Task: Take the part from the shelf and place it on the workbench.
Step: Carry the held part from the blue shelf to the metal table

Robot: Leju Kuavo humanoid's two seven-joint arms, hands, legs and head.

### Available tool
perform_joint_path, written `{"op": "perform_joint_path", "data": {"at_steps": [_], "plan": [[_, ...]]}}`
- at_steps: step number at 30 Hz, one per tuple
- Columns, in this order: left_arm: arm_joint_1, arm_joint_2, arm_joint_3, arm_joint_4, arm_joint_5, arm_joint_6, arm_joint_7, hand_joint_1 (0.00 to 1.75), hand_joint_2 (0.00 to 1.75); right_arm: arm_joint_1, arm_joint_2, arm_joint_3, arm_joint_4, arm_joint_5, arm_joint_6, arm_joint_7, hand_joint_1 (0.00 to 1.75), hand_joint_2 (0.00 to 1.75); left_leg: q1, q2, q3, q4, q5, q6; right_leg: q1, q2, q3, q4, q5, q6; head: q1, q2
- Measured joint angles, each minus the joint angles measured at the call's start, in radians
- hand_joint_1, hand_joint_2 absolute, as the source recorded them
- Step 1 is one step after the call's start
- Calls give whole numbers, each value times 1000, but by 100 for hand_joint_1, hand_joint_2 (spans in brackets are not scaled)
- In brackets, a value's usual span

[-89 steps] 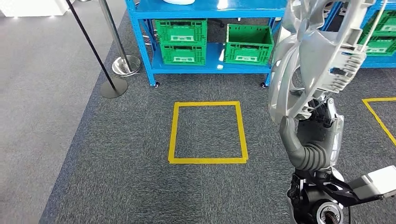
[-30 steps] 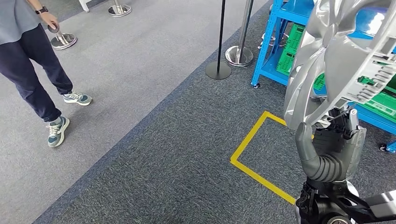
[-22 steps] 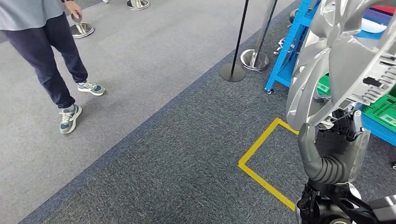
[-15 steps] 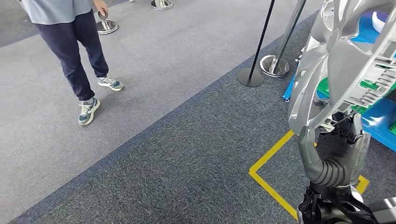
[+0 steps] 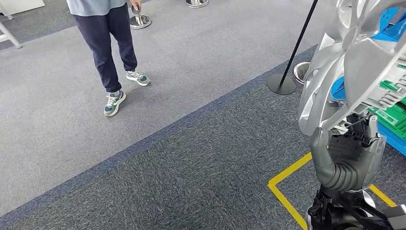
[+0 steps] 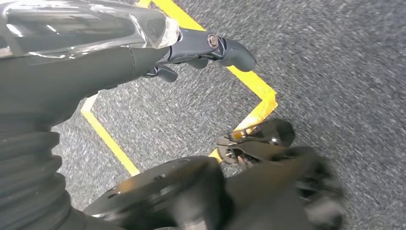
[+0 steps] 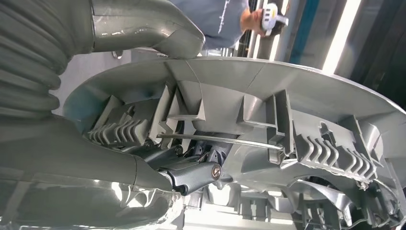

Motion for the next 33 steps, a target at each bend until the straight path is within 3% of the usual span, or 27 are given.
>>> {"op": "perform_joint_path", "data": {"at_steps": [2,4,5,7,9,11,12,13,15,16,17,19,20,22,24,26,27,28,29,31,33], "plan": [[0,1,0,0,-1,0,0,0,175,1,0,-2,-5,0,0,0,175,175,-11,23,31,-63,10,8,2,-19,3,-2,-3,8,0,0],[2,3,0,0,-2,0,-1,0,175,3,0,-3,-8,0,0,0,175,175,-14,2,33,-70,12,17,1,-37,10,-7,-6,18,0,0],[5,4,1,0,-2,0,-1,0,175,3,0,-3,-10,0,0,1,175,175,-12,-9,39,-77,16,21,0,-29,14,-6,-10,23,1,0],[6,6,1,0,-3,0,-1,0,175,6,0,-4,-14,0,1,1,175,175,-5,-31,52,-90,25,32,-2,19,-3,43,-41,30,5,0],[5,5,1,0,-5,-1,-1,0,175,12,0,-6,-17,0,0,1,175,175,-2,-55,53,-92,27,38,-2,67,-65,169,-98,32,9,0],[5,4,2,0,-6,-2,-1,0,175,17,0,-8,-17,0,0,2,175,175,-1,-84,54,-92,27,40,-2,78,-121,266,-122,35,11,0],[6,4,2,0,-6,-2,-1,0,175,20,0,-9,-18,0,0,3,175,175,0,-99,55,-91,27,40,-3,79,-124,261,-105,35,11,0],[7,4,2,0,-6,-3,-1,0,175,22,0,-9,-18,0,0,4,175,175,2,-114,57,-90,26,38,-5,83,-107,216,-72,35,11,0],[7,4,3,0,-6,-3,-1,0,175,24,0,-10,-18,0,0,4,175,175,4,-144,56,-81,20,29,-9,117,-47,76,-3,36,11,0],[6,4,3,0,-6,-3,-1,0,175,25,0,-11,-19,0,0,4,175,175,5,-157,52,-75,17,23,-10,132,-26,26,15,35,11,0],[6,4,4,0,-6,-3,-1,0,175,26,0,-11,-19,0,1,5,175,175,6,-167,48,-72,15,17,-9,143,-15,0,20,32,11,0],[7,5,6,0,-6,-3,-1,0,175,28,0,-12,-21,0,1,5,175,175,10,-183,42,-72,15,7,-6,130,-12,-3,19,22,10,0],[7,5,6,0,-6,-3,-1,0,175,27,0,-12,-21,0,0,5,175,175,10,-177,40,-69,13,4,-6,120,-10,-5,20,16,10,0],[7,5,7,0,-6,-3,-1,0,175,27,3,-15,-25,1,0,5,175,175,8,-129,15,-20,-16,-3,-8,96,-6,-8,21,5,5,0],[5,4,8,0,-5,-3,-2,0,175,27,6,-19,-28,2,-1,6,175,175,9,-71,-50,105,-77,-9,-6,71,-5,-9,19,-2,0,0],[3,2,10,0,-4,-3,-5,0,175,28,8,-21,-29,3,-2,7,175,175,12,-57,-106,210,-109,-13,-5,44,-4,-8,15,-4,0,0],[3,2,11,0,-3,-3,-5,0,175,28,8,-21,-29,3,-2,8,175,175,13,-55,-107,211,-97,-14,-5,31,-2,-8,13,-3,0,0],[3,2,12,0,-3,-3,-4,0,175,28,9,-21,-29,4,-2,9,175,175,15,-50,-87,172,-69,-14,-5,18,1,-8,10,-2,0,0],[4,2,13,0,-3,-3,-2,0,175,28,10,-21,-29,4,-2,10,175,175,16,-36,-51,103,-33,-13,-5,8,5,-8,7,1,0,0],[7,1,14,0,-4,-2,2,0,175,28,12,-23,-30,5,-2,10,175,175,11,10,13,-21,11,-10,-1,-10,13,-8,0,10,1,0],[8,1,15,0,-6,-1,4,0,175,28,14,-24,-32,5,-2,11,175,175,2,28,28,-61,15,-3,2,-26,18,-11,-4,21,3,0]]}}
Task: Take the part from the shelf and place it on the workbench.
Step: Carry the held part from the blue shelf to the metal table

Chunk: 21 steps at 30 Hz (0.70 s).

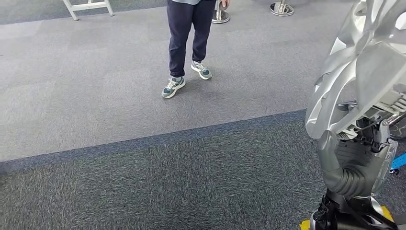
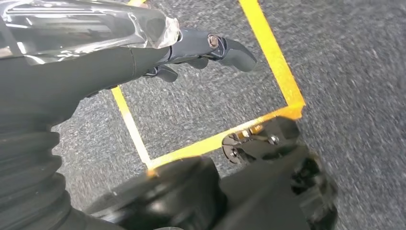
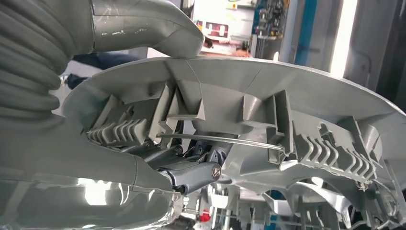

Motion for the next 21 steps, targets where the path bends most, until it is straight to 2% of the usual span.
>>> {"op": "perform_joint_path", "data": {"at_steps": [2,3,4,6,7,8,9,10,11,13,14,15,16,17,18,19,21], "plan": [[1,3,1,0,-1,1,1,0,175,0,0,-1,0,0,0,0,175,175,-1,-26,1,-7,4,13,-5,-15,8,-5,-4,12,1,0],[2,4,2,0,-1,1,1,0,175,-1,1,-1,-1,0,0,0,175,175,1,-39,5,-12,6,20,-7,-4,8,3,-12,17,2,0],[2,5,3,0,-2,1,1,0,175,-1,1,-2,-1,0,0,0,175,175,4,-52,9,-16,9,27,-8,20,-2,32,-30,20,4,0],[1,5,5,0,-3,1,2,0,175,1,2,-3,-1,0,0,-1,175,175,7,-78,13,-19,11,36,-8,80,-60,153,-89,21,12,0],[1,4,6,0,-4,1,4,0,175,2,2,-4,-1,0,1,-2,175,175,6,-93,13,-19,11,38,-6,95,-100,226,-115,20,14,0],[1,4,7,0,-3,1,7,0,175,3,2,-5,-1,0,1,-2,175,175,5,-108,13,-18,11,38,-5,101,-132,278,-126,19,15,0],[1,4,9,0,-3,1,11,0,175,3,2,-5,-1,0,2,-2,175,175,5,-124,14,-18,11,38,-4,104,-148,292,-116,16,15,0],[1,4,11,0,-3,2,17,0,175,3,2,-5,-1,0,2,-2,175,175,5,-140,17,-18,10,38,-3,107,-142,262,-86,13,15,0],[1,4,13,0,-2,4,22,0,175,2,2,-5,-1,0,3,-2,175,175,6,-157,19,-16,9,36,-4,115,-118,196,-42,10,15,0],[2,4,16,0,-2,7,30,0,175,2,2,-5,-1,0,3,-2,175,175,6,-185,19,-11,4,28,-7,154,-64,60,19,6,15,0],[2,4,17,0,-1,9,32,0,175,2,2,-6,-1,0,3,-2,175,175,6,-196,16,-8,2,23,-7,168,-48,23,31,5,15,0],[3,4,18,0,0,11,34,0,175,1,2,-6,-1,0,5,-2,175,175,7,-204,12,-8,2,18,-5,174,-44,11,31,3,14,0],[3,4,19,0,0,13,38,0,175,1,3,-6,-1,0,7,-2,175,175,8,-212,9,-9,3,12,-2,165,-43,9,33,0,14,0],[4,4,20,0,1,15,42,0,175,0,3,-6,-1,0,9,-3,175,175,10,-215,7,-10,3,8,-2,155,-42,8,34,-5,14,0],[5,4,22,0,2,17,45,0,175,-1,4,-7,-1,0,10,-3,175,175,9,-202,3,-4,-2,3,-3,145,-40,7,35,-10,13,0],[5,4,24,0,2,18,48,0,175,-2,5,-7,-1,0,10,-4,175,175,8,-177,-8,18,-16,-1,-5,133,-39,5,35,-16,11,0],[5,4,28,0,4,19,51,0,175,-4,6,-10,-1,0,11,-6,175,175,5,-113,-61,124,-70,-6,-4,108,-37,4,33,-25,8,0]]}}
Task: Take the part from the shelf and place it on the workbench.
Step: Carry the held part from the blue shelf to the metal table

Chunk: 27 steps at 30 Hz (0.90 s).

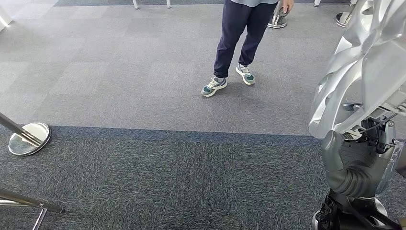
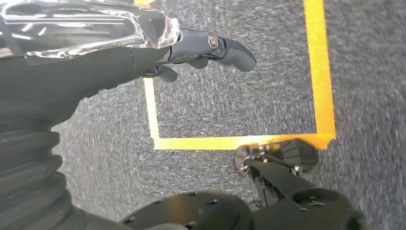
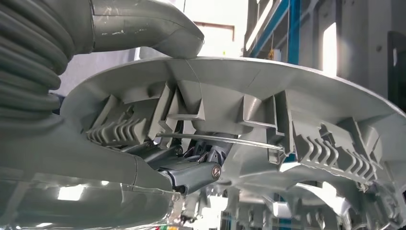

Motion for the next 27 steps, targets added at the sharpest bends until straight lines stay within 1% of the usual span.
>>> {"op": "perform_joint_path", "data": {"at_steps": [1,2,3,4,5,6,7,8,9,10,11,12,13,14,15,16,17,18,19,20,21,22,23,24,25,26,27], "plan": [[-1,0,2,0,1,0,1,0,175,0,1,-1,0,0,1,-1,175,175,1,16,-38,71,-30,-2,2,-14,0,0,-1,-3,-1,0],[-1,1,4,0,2,0,2,0,175,0,1,-1,0,0,2,-2,175,175,1,23,-69,128,-48,-2,4,-27,0,0,-3,-4,-1,0],[-1,2,6,0,2,1,4,0,175,0,1,-2,1,1,4,-3,175,175,1,26,-85,154,-49,-2,5,-41,0,0,-4,-5,-1,0],[-1,2,8,0,2,1,5,0,175,0,1,-2,2,2,6,-4,175,175,1,28,-79,139,-31,0,6,-54,2,0,-6,-5,-1,0],[-1,3,9,0,2,1,6,0,175,0,1,-2,2,4,8,-5,175,175,-1,34,-51,84,1,3,7,-66,4,0,-7,-4,-1,0],[-1,3,10,0,2,1,7,0,175,0,1,-2,2,5,9,-6,175,175,-6,55,-10,6,35,8,8,-77,8,0,-10,-3,-1,0],[-1,3,12,0,2,1,8,0,175,0,1,-2,3,7,9,-7,175,175,-11,78,27,-62,59,14,10,-88,12,0,-13,-1,0,0],[-2,3,13,0,2,1,8,0,175,-1,1,-2,3,8,9,-8,175,175,-17,97,54,-111,73,19,11,-97,15,-1,-16,3,0,0],[-3,3,14,0,2,0,8,0,175,-1,1,-2,3,9,9,-8,175,175,-22,108,65,-134,77,23,11,-106,17,-1,-18,7,0,0],[-3,3,14,0,2,0,8,0,175,-1,0,-1,4,9,10,-9,175,175,-25,103,63,-137,75,27,11,-115,20,-3,-19,12,1,0],[-2,2,15,0,2,0,8,0,175,-2,0,-1,5,10,10,-9,175,175,-26,91,65,-143,78,31,9,-125,26,-6,-21,17,0,0],[-1,1,15,0,3,0,9,0,175,-4,0,0,7,11,10,-9,175,175,-23,79,72,-151,82,35,8,-119,31,-4,-25,22,1,0],[-1,0,16,0,3,0,9,0,175,-6,0,1,8,11,11,-9,175,175,-19,67,79,-159,87,40,7,-99,30,11,-37,27,2,0],[-2,-1,16,0,3,0,10,0,175,-7,0,0,9,11,11,-9,175,175,-14,55,88,-167,92,44,6,-70,18,47,-58,31,5,0],[-2,-2,16,0,3,0,11,0,175,-8,-1,0,10,11,11,-9,175,175,-10,43,92,-170,95,46,5,-37,-9,106,-87,33,8,0],[-3,-2,17,0,3,0,11,0,175,-8,-2,0,11,11,11,-10,175,175,-8,30,92,-170,97,48,5,-17,-45,176,-117,36,10,0],[-2,-3,17,0,3,0,11,0,175,-9,-4,0,12,12,12,-10,175,175,-7,16,92,-169,96,48,4,-9,-81,239,-137,38,12,0],[-1,-5,18,0,3,-1,11,0,175,-9,-5,0,14,12,13,-10,175,175,-5,1,92,-169,96,48,4,-6,-105,275,-139,40,13,0],[0,-6,18,0,3,-1,11,0,175,-10,-7,0,16,12,14,-10,175,175,-3,-15,93,-168,95,47,3,-5,-110,271,-120,41,13,0],[0,-7,19,0,3,-2,11,0,175,-10,-8,0,18,13,14,-11,175,175,-1,-32,94,-165,94,44,1,-1,-96,226,-84,42,13,0],[0,-8,19,0,3,-2,11,0,175,-10,-9,0,20,14,14,-11,175,175,3,-48,94,-161,91,39,-2,13,-68,153,-42,44,14,0],[0,-8,20,0,4,-2,10,0,175,-10,-10,0,21,14,14,-11,175,175,3,-63,92,-153,86,33,-6,34,-39,83,-13,46,15,0],[0,-9,20,0,4,-3,9,0,175,-11,-10,0,22,14,14,-12,175,175,4,-76,87,-146,82,26,-8,50,-19,33,5,45,15,0],[0,-9,20,0,4,-5,7,0,175,-12,-11,0,23,14,14,-12,175,175,5,-87,81,-141,79,19,-9,62,-8,7,11,42,16,0],[1,-9,21,0,4,-6,6,0,175,-13,-12,1,24,14,14,-12,175,175,6,-97,76,-140,78,14,-6,62,-6,2,8,36,16,0],[3,-8,21,0,4,-7,5,0,175,-15,-12,2,24,14,14,-13,175,175,8,-105,71,-141,79,10,-6,52,-6,2,9,28,15,0],[5,-8,22,0,4,-8,4,0,175,-18,-13,4,24,14,14,-13,175,175,9,-102,68,-140,78,7,-6,42,-5,1,10,22,16,0]]}}
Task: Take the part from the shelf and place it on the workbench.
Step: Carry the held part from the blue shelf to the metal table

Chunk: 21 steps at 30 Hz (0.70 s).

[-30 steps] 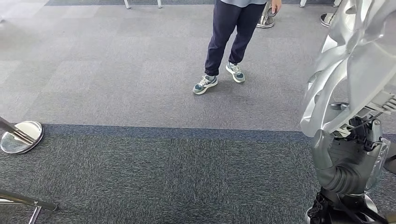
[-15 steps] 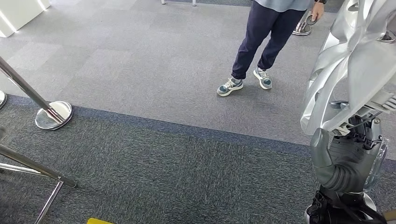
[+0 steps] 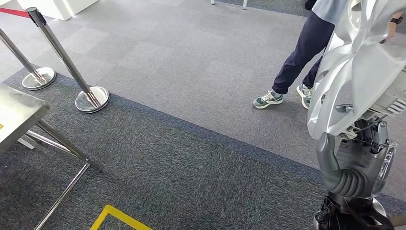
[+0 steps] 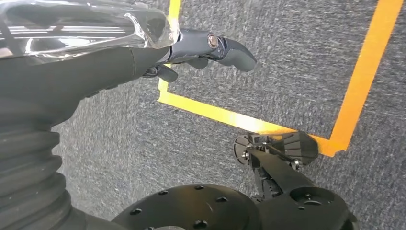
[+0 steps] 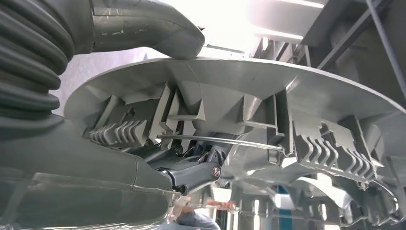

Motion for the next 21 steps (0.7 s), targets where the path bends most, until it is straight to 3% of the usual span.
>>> {"op": "perform_joint_path", "data": {"at_steps": [2,4,6,7,8,9,11,13,15,17,19,21], "plan": [[1,1,3,0,2,-1,0,0,175,-6,2,2,0,0,-2,0,175,175,-3,47,-25,43,-26,-5,-2,-23,2,-2,0,-11,-6,0],[-1,2,8,0,5,0,2,0,175,-9,3,2,0,-1,-4,0,175,175,-6,108,-89,165,-85,-9,1,-49,1,-2,-2,-19,-11,0],[-2,5,11,0,7,1,6,0,175,-10,4,1,0,0,-4,2,175,175,-6,125,-151,281,-124,-10,4,-76,0,-2,-5,-21,-12,0],[-2,5,12,0,7,1,8,0,175,-11,4,1,1,0,-4,3,175,175,-6,127,-156,289,-116,-9,5,-89,1,-2,-6,-21,-12,0],[-1,6,14,0,7,1,10,0,175,-12,4,2,1,0,-4,4,175,175,-7,131,-140,256,-92,-7,6,-101,3,-2,-8,-21,-12,0],[0,7,15,0,7,1,12,0,175,-14,4,2,1,0,-4,5,175,175,-9,144,-105,189,-57,-3,6,-113,6,-2,-10,-20,-12,0],[-2,7,17,-1,7,0,13,0,175,-18,3,1,1,0,-5,5,175,175,-20,200,-32,52,-9,7,9,-134,13,-2,-16,-13,-11,0],[-5,7,18,-1,6,-5,13,0,175,-20,3,1,0,-1,-7,6,175,175,-30,227,-7,3,-3,15,11,-154,19,-3,-22,-4,-11,0],[-5,6,18,0,5,-10,13,0,175,-22,3,1,0,0,-9,6,175,175,-29,203,-4,-3,0,22,8,-168,29,-8,-27,7,-11,0],[-5,3,19,0,3,-12,13,0,175,-22,3,1,0,0,-13,6,175,175,-20,177,10,-13,8,32,7,-131,28,21,-51,18,-8,0],[-8,0,19,0,0,-13,13,0,175,-19,3,1,-1,2,-17,5,175,175,-15,151,17,-18,12,38,7,-71,-21,133,-107,23,-2,0],[-9,-2,20,0,-2,-15,13,0,175,-15,2,1,0,3,-22,4,175,175,-15,120,18,-17,11,40,7,-50,-89,255,-145,24,1,0]]}}
